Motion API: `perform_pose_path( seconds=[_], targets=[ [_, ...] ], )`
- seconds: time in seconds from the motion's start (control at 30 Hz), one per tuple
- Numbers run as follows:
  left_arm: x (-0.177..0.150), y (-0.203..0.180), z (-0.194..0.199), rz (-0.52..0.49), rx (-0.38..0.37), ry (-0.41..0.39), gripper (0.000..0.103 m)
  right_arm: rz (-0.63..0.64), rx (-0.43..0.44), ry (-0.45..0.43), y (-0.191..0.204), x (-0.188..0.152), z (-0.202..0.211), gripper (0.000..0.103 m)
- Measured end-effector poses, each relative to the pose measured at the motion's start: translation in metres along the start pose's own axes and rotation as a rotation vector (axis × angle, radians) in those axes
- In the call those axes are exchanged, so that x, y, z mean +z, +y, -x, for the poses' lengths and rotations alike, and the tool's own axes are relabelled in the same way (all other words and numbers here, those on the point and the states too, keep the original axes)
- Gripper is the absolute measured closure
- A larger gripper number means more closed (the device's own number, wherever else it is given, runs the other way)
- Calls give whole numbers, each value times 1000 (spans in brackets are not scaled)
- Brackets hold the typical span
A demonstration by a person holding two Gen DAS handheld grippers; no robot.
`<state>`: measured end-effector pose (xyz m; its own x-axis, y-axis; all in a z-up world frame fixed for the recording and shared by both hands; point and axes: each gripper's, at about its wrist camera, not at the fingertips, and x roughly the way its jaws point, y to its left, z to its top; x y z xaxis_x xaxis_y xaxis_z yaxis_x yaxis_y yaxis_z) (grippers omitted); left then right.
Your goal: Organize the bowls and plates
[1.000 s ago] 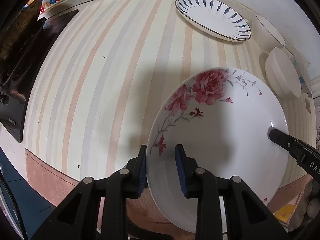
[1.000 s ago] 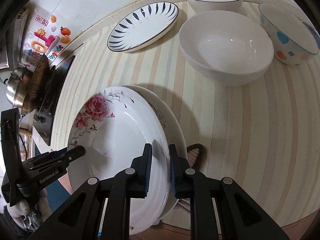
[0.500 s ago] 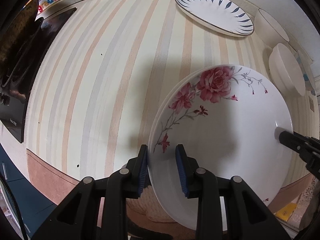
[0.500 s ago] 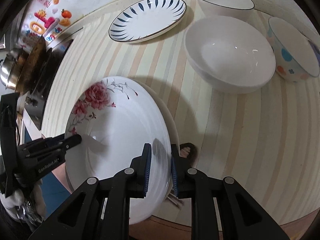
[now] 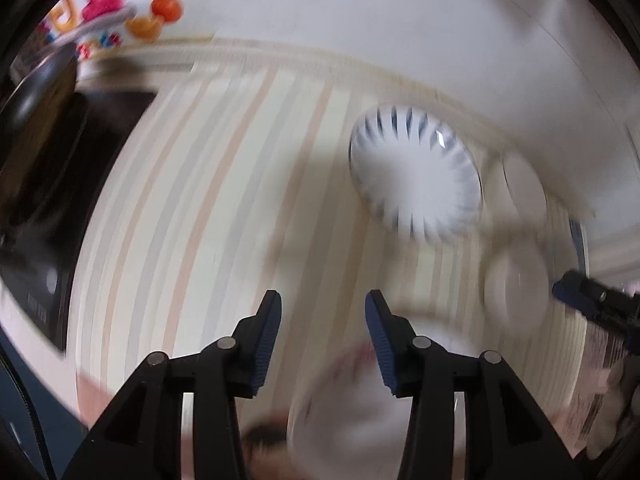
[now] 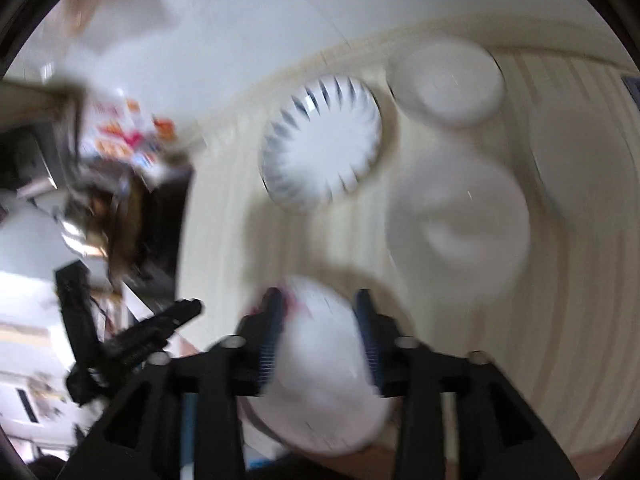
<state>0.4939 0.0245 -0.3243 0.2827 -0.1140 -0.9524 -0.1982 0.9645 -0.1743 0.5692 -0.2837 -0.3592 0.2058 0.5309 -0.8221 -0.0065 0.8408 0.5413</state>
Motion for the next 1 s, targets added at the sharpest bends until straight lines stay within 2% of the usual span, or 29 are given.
perform_pose_path(
  seconds=[0.07, 0.17, 0.27, 0.4, 0.47, 0.5, 0.53, 0.57, 0.6, 0.8, 1.0],
  targets=[
    [34, -7, -21, -1, -7, 8, 62, -3, -47, -3, 1, 31, -16, 52],
    [75, -19, -56, -24, -7, 32, 62, -63, -118, 44, -12, 71, -58, 52],
    [97, -23, -84, -61, 9, 53, 62, -103, -176, 76, -24, 91, -87, 53],
    [116, -33, -117, -118, 43, 91, 62, -118, -210, 76, -31, 104, -109, 61],
    [119, -36, -129, -130, 45, 110, 62, -124, -218, 84, -31, 105, -118, 69],
    [120, -37, -133, -136, 46, 117, 62, -115, -202, 74, -31, 105, -123, 76],
    [120, -39, -138, -147, 44, 112, 66, -111, -207, 70, -30, 106, -126, 85],
    [120, -40, -139, -156, 36, 103, 78, -106, -214, 62, -32, 105, -130, 88],
    [119, -41, -140, -163, 12, 99, 83, -101, -225, 51, -32, 106, -133, 90],
    [109, -44, -138, -156, 41, 74, 86, -55, -250, 25, -29, 101, -140, 92],
    [85, -46, -108, -152, 30, 38, 88, 0, -257, -4, -12, 96, -126, 92]
  ],
)
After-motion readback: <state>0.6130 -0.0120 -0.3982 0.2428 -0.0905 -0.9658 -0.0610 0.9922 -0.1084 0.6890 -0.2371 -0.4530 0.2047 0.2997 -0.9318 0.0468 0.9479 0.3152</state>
